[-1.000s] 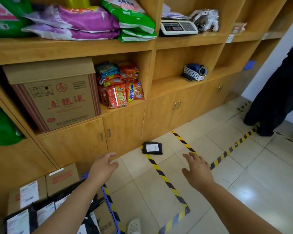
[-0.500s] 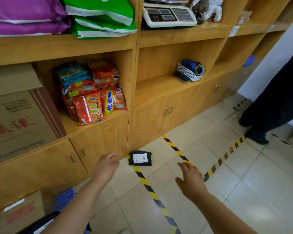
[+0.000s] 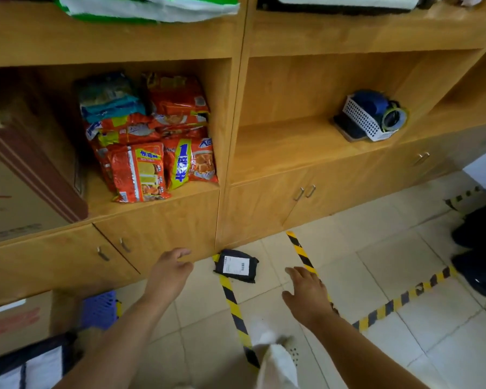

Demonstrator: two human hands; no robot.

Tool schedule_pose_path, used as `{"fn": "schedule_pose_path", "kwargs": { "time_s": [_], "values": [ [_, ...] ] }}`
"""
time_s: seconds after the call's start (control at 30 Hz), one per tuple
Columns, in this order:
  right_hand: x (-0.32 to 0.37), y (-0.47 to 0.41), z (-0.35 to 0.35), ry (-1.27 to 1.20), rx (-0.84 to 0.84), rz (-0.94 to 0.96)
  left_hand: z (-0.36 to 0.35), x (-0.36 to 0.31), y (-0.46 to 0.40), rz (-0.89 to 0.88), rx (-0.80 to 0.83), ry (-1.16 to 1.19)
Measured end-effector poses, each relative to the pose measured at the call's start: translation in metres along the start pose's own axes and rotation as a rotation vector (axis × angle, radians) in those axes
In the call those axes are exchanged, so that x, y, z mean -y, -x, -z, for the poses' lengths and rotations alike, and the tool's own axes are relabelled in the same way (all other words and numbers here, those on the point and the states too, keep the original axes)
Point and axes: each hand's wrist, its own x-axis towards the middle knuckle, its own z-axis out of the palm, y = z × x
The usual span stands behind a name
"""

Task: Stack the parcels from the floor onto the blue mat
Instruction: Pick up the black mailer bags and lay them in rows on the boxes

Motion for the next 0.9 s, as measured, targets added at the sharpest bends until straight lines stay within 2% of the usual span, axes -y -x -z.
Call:
{"fn": "schedule_pose_path", "kwargs": {
  "time_s": [0.27,0.43,0.67,0.9],
  "values": [
    [-0.079,-0.130,0.007,0.155,0.156,0.254,-0.108,-0.015,-0.032,0.249,-0.229,0.186],
    [-0.106,-0.219,-0.023,0.245,0.227,0.368,-0.179,0.001,-0.074,0.286,-0.297,0.181],
    [-0.114,-0.340,-0.140,0.233,0.287,0.395,-0.295,0.102,-0.139,0.322,-0.272,0.087],
    [-0.128,-0.447,-0.299,0.211,0.345,0.358,-0.409,0.218,-0.202,0.377,-0.252,0.169]
  ]
}}
